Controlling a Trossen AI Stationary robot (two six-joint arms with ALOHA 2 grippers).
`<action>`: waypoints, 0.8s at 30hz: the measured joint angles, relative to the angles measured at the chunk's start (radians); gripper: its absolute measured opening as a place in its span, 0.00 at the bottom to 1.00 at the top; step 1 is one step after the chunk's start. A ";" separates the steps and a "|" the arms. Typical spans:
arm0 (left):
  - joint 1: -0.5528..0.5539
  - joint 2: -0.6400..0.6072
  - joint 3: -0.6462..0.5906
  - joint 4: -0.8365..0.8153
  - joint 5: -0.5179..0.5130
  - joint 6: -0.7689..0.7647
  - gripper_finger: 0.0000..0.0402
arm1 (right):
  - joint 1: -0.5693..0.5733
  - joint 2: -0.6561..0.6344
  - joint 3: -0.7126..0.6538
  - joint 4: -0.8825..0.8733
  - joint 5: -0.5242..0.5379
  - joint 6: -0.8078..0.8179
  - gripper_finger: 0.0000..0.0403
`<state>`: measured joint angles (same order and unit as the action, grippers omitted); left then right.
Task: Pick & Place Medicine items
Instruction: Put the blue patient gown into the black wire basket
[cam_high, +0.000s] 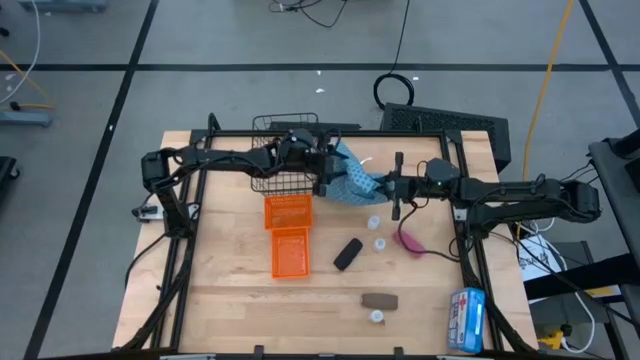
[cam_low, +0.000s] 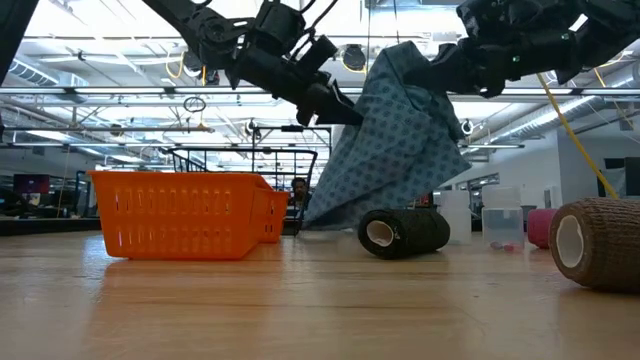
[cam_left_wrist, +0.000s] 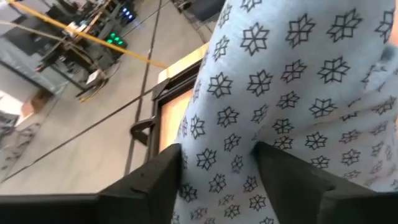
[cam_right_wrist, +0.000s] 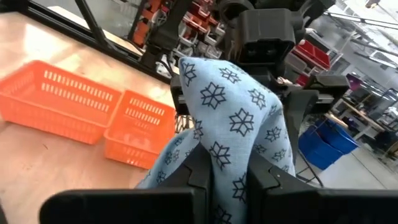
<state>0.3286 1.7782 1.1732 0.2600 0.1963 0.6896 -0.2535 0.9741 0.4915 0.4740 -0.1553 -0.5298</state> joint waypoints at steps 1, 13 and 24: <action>0.000 0.002 0.000 0.001 0.011 0.000 0.48 | 0.000 0.000 0.000 -0.001 -0.008 0.008 0.07; -0.018 0.006 -0.001 0.083 -0.186 -0.038 0.32 | 0.000 -0.027 0.000 0.008 0.034 0.018 0.07; -0.042 -0.190 -0.001 0.029 -0.368 -0.251 0.49 | 0.000 -0.179 0.000 0.072 0.068 0.052 0.07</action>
<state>0.2868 1.5877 1.1726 0.2886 -0.1713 0.4387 -0.2531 0.7954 0.4919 0.5459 -0.0876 -0.4783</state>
